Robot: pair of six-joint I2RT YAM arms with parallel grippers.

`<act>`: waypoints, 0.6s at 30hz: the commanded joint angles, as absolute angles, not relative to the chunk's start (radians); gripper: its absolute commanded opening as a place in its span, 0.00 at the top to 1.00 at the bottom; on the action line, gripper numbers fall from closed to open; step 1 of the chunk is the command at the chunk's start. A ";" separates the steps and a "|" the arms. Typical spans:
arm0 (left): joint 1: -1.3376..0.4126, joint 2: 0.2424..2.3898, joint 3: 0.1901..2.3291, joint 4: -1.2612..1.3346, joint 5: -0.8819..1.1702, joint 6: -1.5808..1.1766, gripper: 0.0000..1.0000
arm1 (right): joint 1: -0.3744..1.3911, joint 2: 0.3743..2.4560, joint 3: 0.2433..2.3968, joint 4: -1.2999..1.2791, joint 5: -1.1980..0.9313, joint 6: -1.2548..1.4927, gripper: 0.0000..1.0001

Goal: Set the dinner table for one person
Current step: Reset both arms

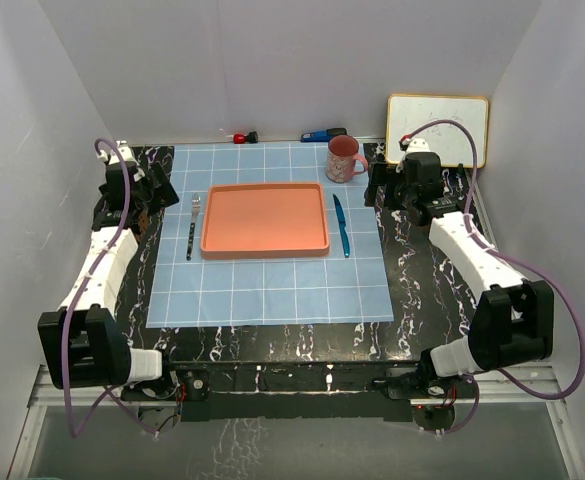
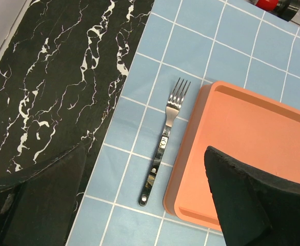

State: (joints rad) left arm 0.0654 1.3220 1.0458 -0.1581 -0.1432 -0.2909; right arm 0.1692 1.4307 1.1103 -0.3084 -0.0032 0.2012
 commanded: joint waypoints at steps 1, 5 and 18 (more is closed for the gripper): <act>0.066 1.324 1.048 -0.159 -0.124 -0.298 0.01 | 0.169 1.362 1.112 -0.237 0.000 0.184 0.02; 0.066 1.338 1.051 -0.169 -0.127 -0.297 0.01 | 0.168 1.368 1.117 -0.240 -0.007 0.184 0.02; 0.063 1.357 1.055 -0.178 -0.101 -0.309 0.01 | 0.168 1.406 1.149 -0.274 -0.042 0.202 0.02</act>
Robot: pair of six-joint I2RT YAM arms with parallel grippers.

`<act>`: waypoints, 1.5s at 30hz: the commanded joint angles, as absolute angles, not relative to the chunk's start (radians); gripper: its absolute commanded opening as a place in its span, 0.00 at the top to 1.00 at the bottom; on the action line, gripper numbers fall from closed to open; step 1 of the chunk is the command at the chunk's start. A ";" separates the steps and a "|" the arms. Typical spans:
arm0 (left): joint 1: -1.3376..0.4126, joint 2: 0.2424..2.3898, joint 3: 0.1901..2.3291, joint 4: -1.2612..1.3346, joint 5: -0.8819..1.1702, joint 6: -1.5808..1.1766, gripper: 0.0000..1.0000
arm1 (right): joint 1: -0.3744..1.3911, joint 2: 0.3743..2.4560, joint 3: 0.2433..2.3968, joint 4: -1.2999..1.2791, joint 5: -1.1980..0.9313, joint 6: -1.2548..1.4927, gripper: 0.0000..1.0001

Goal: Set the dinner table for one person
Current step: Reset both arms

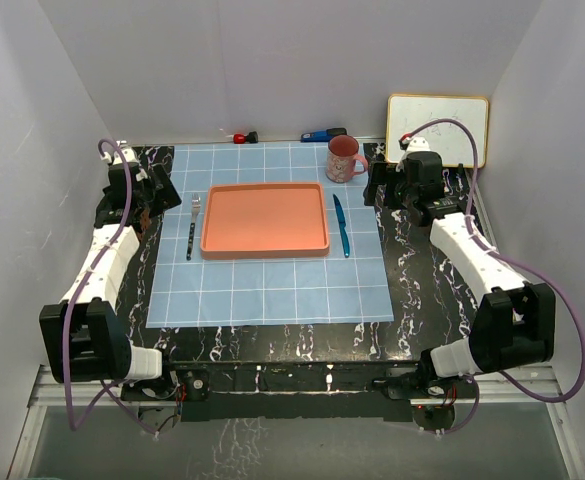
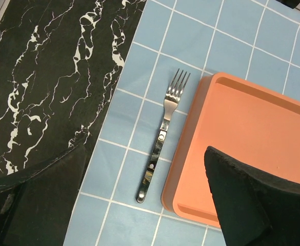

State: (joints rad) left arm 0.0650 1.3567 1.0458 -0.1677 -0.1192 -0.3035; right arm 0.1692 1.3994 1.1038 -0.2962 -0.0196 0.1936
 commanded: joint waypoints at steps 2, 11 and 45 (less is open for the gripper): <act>0.060 1.362 1.055 -0.181 -0.096 -0.301 0.01 | 0.169 1.403 1.149 -0.274 -0.050 0.203 0.02; 0.041 1.397 1.066 -0.187 -0.071 -0.298 0.01 | 0.168 1.397 1.147 -0.278 -0.068 0.196 0.02; 0.018 1.289 0.990 -0.059 -0.099 -0.297 0.01 | 0.169 1.419 1.157 -0.288 -0.029 0.189 0.02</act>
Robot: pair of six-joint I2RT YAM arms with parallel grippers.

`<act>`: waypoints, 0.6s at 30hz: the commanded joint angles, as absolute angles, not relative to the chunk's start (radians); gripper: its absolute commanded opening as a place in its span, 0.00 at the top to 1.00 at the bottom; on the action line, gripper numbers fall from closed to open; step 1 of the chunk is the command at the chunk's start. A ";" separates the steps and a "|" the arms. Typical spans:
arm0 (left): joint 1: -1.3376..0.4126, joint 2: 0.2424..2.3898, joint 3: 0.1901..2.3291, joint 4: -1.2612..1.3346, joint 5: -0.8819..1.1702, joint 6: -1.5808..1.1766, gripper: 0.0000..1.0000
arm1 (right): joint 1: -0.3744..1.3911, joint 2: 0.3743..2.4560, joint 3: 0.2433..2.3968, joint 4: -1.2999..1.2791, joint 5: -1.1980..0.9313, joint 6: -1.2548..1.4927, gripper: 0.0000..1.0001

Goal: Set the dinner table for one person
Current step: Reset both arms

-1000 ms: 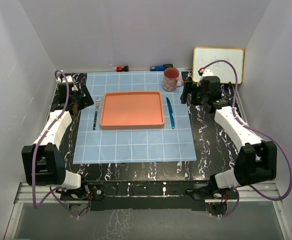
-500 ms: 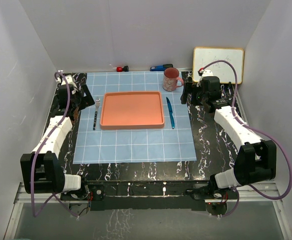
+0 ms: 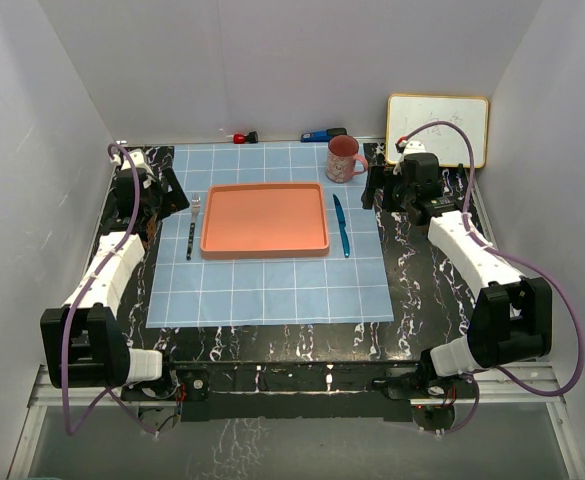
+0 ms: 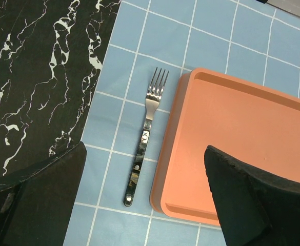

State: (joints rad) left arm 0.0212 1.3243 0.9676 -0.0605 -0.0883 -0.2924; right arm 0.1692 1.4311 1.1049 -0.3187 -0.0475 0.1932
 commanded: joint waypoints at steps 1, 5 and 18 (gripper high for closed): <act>0.018 1.289 0.990 -0.061 -0.101 -0.296 0.01 | 0.169 1.419 1.157 -0.288 -0.030 0.190 0.02; 0.018 1.291 0.992 -0.064 -0.102 -0.296 0.01 | 0.168 1.422 1.157 -0.288 -0.030 0.189 0.02; 0.018 1.307 0.997 -0.075 -0.096 -0.295 0.01 | 0.168 1.436 1.159 -0.290 -0.037 0.192 0.02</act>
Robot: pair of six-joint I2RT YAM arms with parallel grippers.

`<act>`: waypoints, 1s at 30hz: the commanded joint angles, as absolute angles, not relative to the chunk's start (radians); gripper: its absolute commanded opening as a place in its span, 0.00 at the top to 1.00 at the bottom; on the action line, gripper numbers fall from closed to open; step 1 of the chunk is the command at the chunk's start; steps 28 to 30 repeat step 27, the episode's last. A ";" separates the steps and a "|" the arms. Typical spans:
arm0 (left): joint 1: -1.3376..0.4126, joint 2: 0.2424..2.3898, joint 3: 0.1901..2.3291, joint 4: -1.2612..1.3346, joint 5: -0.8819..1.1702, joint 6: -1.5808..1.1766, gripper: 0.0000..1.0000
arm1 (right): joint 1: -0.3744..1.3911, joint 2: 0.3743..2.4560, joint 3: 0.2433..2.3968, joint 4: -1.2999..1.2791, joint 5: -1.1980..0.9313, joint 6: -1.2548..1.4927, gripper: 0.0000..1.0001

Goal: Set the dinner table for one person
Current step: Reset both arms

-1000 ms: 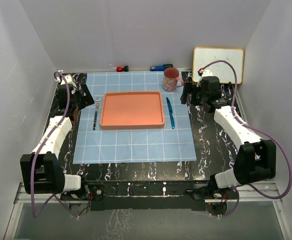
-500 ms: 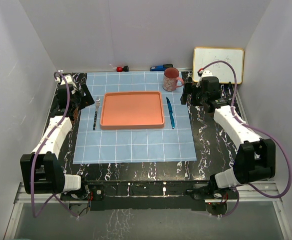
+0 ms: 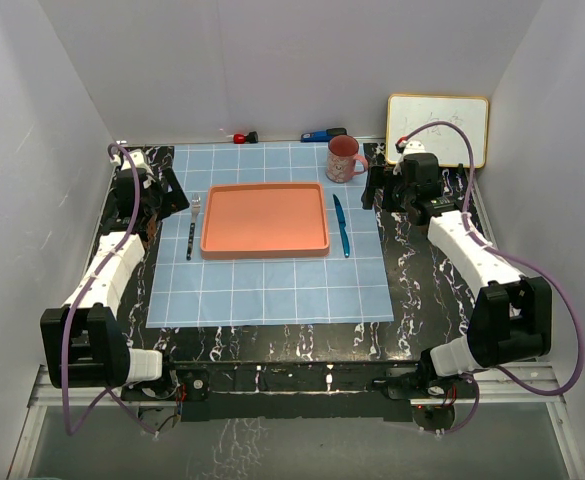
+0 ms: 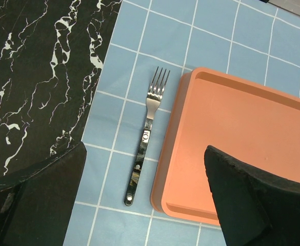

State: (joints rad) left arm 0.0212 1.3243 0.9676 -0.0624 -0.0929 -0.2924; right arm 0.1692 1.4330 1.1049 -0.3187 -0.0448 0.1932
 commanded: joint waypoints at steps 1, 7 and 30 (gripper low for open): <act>0.017 1.307 0.997 -0.075 -0.097 -0.295 0.01 | 0.169 1.438 1.160 -0.290 -0.038 0.192 0.02; 0.017 1.307 0.998 -0.078 -0.097 -0.292 0.01 | 0.168 1.442 1.163 -0.291 -0.040 0.194 0.02; 0.017 1.295 0.986 -0.075 -0.122 -0.280 0.01 | 0.167 1.449 1.164 -0.296 -0.031 0.195 0.02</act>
